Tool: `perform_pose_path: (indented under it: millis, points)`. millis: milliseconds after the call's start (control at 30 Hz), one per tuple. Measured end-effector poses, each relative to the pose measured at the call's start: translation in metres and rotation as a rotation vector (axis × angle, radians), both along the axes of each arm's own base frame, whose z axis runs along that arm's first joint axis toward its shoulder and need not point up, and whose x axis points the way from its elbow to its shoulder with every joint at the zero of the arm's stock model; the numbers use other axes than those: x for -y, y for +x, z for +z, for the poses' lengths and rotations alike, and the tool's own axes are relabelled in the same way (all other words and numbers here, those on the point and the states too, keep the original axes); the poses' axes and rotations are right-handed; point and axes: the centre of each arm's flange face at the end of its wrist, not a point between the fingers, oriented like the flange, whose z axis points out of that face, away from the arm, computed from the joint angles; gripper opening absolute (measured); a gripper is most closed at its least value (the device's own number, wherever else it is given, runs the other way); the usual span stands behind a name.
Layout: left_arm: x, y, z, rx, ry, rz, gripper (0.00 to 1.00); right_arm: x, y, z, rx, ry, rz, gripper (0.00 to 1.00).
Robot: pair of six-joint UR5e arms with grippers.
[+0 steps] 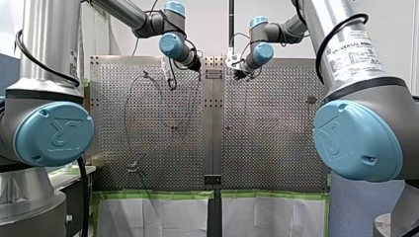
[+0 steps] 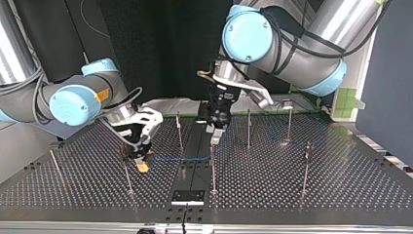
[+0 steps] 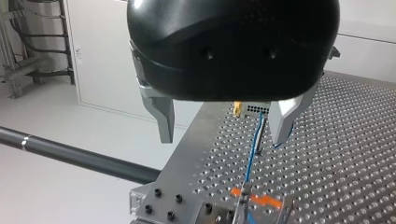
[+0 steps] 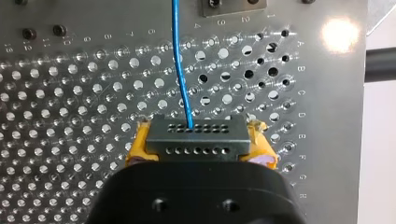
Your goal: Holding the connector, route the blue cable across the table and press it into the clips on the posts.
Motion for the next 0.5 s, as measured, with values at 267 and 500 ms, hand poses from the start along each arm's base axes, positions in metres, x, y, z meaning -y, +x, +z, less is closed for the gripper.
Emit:
perform_pose_path:
  millis: [267,500]
  points:
    - [0.032,0.0,-0.005,-0.022,0.043,0.0,1.0,0.0,-0.001,0.001,0.001,0.0,-0.001,0.0]
    - [0.063,-0.01,0.01,0.004,0.031,-0.009,1.0,0.0,-0.001,0.001,0.001,0.0,-0.001,0.0]
